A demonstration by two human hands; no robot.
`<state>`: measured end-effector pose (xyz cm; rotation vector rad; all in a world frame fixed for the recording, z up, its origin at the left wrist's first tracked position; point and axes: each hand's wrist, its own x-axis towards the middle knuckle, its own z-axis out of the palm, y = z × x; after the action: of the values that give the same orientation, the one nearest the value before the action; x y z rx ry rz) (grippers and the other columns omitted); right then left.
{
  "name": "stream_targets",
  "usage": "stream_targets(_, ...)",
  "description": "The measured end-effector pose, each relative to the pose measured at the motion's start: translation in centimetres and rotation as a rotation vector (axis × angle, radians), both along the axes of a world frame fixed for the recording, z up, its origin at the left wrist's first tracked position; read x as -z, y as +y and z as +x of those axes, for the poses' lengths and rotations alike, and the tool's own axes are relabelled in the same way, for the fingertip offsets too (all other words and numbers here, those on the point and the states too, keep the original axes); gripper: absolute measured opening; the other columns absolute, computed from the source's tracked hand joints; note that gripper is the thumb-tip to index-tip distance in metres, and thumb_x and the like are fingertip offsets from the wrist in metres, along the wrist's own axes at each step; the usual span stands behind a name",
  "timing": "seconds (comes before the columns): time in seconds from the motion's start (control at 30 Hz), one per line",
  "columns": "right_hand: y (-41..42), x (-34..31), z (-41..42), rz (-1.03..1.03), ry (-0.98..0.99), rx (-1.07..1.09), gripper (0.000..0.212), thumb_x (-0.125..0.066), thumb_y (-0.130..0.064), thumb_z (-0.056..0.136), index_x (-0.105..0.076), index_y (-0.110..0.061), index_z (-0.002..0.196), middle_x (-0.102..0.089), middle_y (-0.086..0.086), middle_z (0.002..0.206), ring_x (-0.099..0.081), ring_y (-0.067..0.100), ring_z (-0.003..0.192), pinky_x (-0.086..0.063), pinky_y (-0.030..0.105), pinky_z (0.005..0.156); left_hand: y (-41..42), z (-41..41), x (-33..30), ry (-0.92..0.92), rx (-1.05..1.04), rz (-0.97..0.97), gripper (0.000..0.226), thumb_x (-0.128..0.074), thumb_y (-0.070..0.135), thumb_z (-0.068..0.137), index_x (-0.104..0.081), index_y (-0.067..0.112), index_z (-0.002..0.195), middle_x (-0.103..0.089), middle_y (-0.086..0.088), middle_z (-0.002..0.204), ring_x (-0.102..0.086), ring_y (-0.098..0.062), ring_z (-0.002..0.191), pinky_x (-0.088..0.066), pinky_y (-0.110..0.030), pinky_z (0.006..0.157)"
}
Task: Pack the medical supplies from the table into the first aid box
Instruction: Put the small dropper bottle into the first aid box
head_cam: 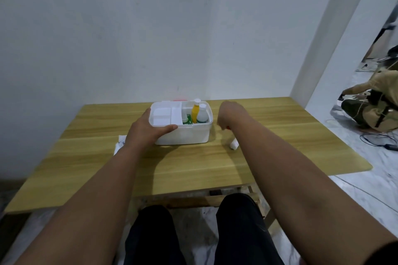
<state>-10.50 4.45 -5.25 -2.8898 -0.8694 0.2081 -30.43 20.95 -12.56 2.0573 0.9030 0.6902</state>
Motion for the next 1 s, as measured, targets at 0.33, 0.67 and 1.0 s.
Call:
stream_targets(0.33,2.9,-8.3,-0.7,0.314,0.0,-0.166,0.034,-0.094,-0.022,0.072,-0.072,-0.005,0.092,-0.075,0.009,0.074,-0.078,0.024,0.068,-0.066,0.042,0.073,-0.4,0.2,0.0,0.014,-0.003,0.013,0.1,-0.086,0.063,0.069,-0.043,0.031,0.153,-0.055,0.002,0.148,-0.052,-0.025,0.132,-0.048,-0.037,0.093)
stream_targets(0.67,5.4,-6.2,-4.7,0.039,-0.004,-0.316,0.023,-0.083,-0.003,0.082,-0.061,-0.009,0.086,-0.074,0.012,0.09,-0.077,0.026,0.083,-0.063,0.042,0.083,-0.1,-0.2,0.0,0.026,0.012,-0.02,0.12,-0.077,0.086,0.049,-0.042,0.035,0.152,-0.058,0.007,0.145,-0.054,-0.023,0.13,-0.055,-0.05,0.1)
stream_targets(1.0,6.7,-1.3,-5.0,-0.104,-0.155,-0.451,0.018,-0.063,-0.003,0.093,-0.048,-0.011,0.086,-0.052,0.003,0.088,-0.055,0.023,0.082,-0.042,0.03,0.061,-0.1,0.1,0.2,0.003,-0.02,0.04,0.098,-0.085,0.07,0.063,-0.047,0.035,0.147,-0.062,0.008,0.139,-0.057,-0.019,0.124,-0.053,-0.038,0.095)
